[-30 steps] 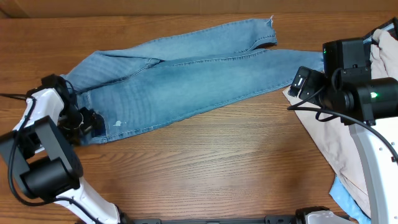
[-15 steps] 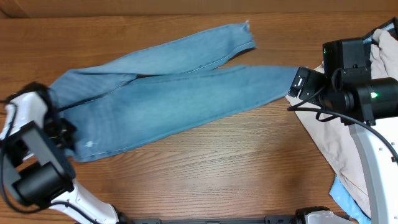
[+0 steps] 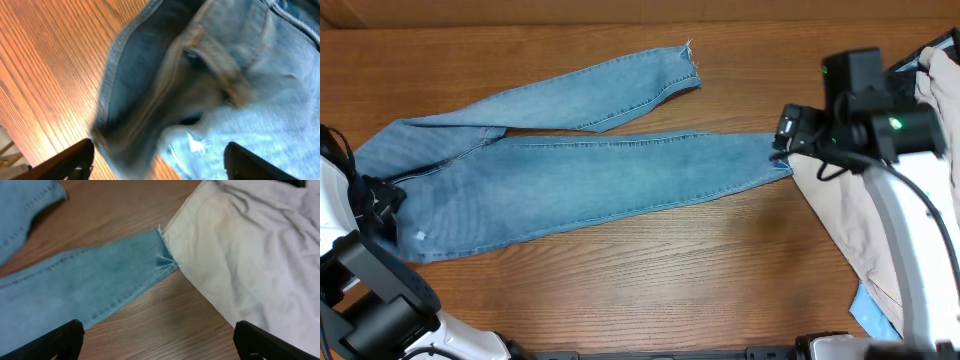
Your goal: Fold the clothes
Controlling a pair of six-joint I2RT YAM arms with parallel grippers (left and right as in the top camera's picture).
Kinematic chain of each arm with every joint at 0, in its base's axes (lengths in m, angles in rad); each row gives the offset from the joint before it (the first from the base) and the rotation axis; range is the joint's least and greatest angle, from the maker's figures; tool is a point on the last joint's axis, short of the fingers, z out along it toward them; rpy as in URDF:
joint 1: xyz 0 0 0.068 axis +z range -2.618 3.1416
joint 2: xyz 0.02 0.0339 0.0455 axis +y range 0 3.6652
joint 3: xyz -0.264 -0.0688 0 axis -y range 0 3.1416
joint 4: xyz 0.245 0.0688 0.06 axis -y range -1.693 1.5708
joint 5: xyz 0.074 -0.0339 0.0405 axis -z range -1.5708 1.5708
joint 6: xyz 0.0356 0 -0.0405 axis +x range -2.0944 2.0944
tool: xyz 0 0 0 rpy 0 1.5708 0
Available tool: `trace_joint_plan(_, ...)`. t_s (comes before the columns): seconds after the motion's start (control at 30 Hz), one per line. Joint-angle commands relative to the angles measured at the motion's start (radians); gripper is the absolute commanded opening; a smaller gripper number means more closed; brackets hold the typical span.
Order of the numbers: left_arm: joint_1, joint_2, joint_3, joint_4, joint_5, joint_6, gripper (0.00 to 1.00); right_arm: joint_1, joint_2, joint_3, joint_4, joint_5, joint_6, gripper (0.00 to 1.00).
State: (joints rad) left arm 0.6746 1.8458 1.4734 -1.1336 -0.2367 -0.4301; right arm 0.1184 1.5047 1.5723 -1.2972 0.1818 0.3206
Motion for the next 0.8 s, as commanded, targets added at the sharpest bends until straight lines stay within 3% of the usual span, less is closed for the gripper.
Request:
trace_joint_plan(0.0, -0.004, -0.013, 0.013, -0.011, 0.022, 0.004, 0.88, -0.003, 0.079, 0.0, 0.027, -0.01, -0.036, 1.0)
trace_joint_plan(0.13, -0.008, -0.013, 0.013, -0.018, 0.028, 0.005, 0.91, -0.003, 0.175, 0.0, 0.11, -0.03, -0.038, 1.0)
trace_joint_plan(0.33, -0.016, -0.014, 0.013, -0.019, 0.113, 0.034, 0.93, 0.0, 0.267, 0.0, 0.302, -0.239, -0.244, 1.0)
trace_joint_plan(0.47, -0.044, -0.014, 0.015, -0.019, 0.097, 0.068, 0.94, 0.0, 0.296, 0.0, 0.393, -0.245, -0.243, 1.0)
trace_joint_plan(0.57, -0.062, -0.02, 0.032, -0.027, 0.032, 0.068, 1.0, 0.0, 0.304, 0.0, 0.432, -0.252, -0.243, 1.0)
trace_joint_plan(0.77, -0.091, -0.036, 0.073, -0.042, 0.028, 0.065, 0.98, 0.0, 0.31, 0.0, 0.517, -0.327, -0.266, 1.0)
